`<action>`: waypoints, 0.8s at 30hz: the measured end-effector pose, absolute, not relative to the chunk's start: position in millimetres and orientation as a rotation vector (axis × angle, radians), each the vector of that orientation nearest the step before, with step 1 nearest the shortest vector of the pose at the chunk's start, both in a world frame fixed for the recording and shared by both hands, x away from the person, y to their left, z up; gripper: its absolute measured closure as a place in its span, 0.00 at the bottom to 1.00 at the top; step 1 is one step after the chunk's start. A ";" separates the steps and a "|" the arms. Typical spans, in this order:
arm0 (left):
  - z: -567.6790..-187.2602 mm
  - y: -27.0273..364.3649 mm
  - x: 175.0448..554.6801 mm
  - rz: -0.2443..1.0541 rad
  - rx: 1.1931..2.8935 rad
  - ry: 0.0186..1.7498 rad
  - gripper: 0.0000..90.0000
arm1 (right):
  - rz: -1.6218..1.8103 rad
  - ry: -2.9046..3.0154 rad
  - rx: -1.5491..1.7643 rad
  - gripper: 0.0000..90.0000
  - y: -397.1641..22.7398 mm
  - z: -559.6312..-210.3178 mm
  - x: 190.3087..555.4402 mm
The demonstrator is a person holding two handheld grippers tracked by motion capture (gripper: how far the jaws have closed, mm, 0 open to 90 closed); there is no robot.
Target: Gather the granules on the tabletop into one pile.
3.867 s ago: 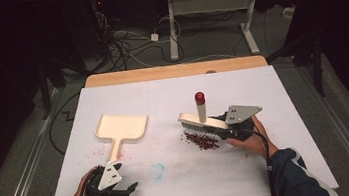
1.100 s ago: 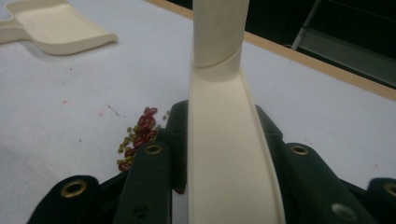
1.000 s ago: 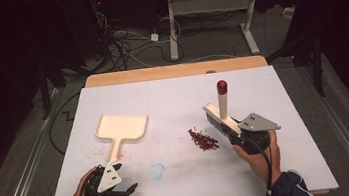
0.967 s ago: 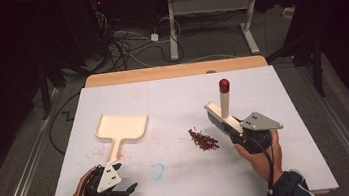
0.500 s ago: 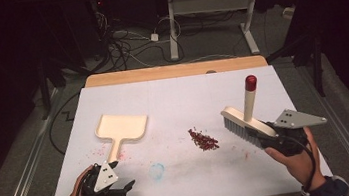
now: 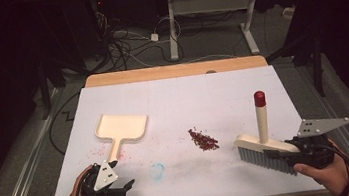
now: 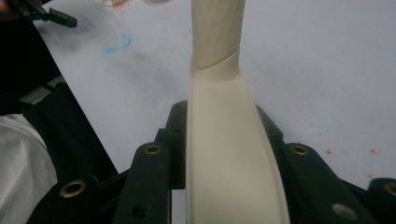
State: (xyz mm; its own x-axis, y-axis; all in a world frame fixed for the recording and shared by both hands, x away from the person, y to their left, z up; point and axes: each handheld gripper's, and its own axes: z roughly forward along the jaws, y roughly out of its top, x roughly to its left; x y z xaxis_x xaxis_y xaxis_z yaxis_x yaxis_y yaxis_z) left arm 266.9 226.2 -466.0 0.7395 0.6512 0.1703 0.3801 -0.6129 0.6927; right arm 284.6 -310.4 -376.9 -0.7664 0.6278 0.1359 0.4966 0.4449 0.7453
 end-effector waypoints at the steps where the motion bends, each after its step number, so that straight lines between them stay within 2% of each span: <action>1: -466.3 225.7 267.1 0.542 2.293 0.772 0.22 | 1.228 2.557 1.008 0.76 -311.2 -380.3 289.4; 9: -469.5 223.2 268.5 0.524 2.317 0.761 0.22 | 1.093 2.642 1.088 0.75 -315.8 -403.3 336.6; 13: -470.9 221.2 268.6 0.516 2.329 0.756 0.22 | 1.035 2.698 1.038 0.69 -320.5 -407.9 364.5; 21: -474.0 218.3 268.3 0.495 2.357 0.744 0.22 | 1.003 2.666 1.090 0.45 -336.7 -409.7 404.7; 22: -474.4 218.0 268.0 0.492 2.357 0.743 0.22 | 0.972 2.649 1.113 0.44 -339.5 -410.6 407.8; 23: -474.6 218.0 267.9 0.492 2.358 0.743 0.22 | 0.952 2.615 1.140 0.48 -343.0 -411.1 410.1; 24: -474.8 218.1 267.9 0.492 2.358 0.746 0.22 | 0.939 2.585 1.164 0.46 -346.8 -411.5 411.7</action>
